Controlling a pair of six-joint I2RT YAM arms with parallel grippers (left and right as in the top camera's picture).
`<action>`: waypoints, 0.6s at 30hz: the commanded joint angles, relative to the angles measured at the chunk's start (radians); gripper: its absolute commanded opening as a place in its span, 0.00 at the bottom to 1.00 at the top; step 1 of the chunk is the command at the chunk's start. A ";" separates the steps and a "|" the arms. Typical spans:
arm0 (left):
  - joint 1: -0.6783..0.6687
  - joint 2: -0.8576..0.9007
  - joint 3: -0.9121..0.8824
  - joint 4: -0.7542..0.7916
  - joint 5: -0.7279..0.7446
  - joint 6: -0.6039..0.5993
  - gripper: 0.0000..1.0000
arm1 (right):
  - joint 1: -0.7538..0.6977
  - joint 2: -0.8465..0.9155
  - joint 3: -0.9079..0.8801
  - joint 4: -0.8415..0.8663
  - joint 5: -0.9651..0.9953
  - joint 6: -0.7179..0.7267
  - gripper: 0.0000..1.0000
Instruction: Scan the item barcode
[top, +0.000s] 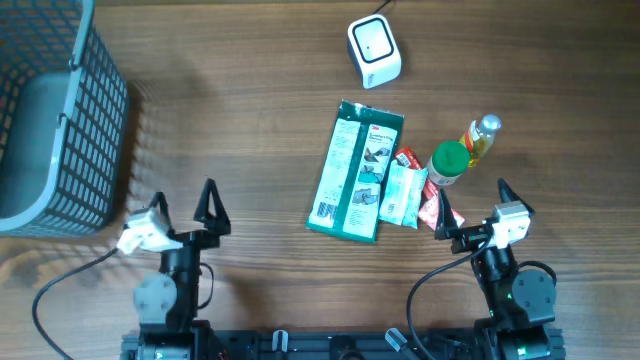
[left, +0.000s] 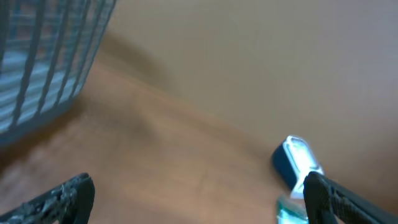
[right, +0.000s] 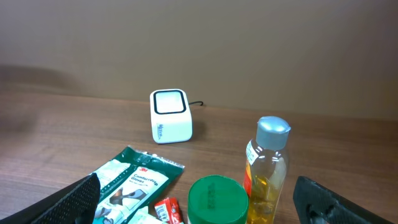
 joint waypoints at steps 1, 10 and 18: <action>0.008 -0.008 -0.001 -0.050 0.032 0.169 1.00 | -0.004 -0.008 -0.001 0.005 0.005 0.014 1.00; 0.007 -0.008 -0.001 -0.054 0.114 0.273 1.00 | -0.004 -0.008 -0.001 0.005 0.005 0.014 1.00; 0.007 -0.008 -0.001 -0.054 0.114 0.273 1.00 | -0.004 -0.008 -0.001 0.005 0.005 0.014 1.00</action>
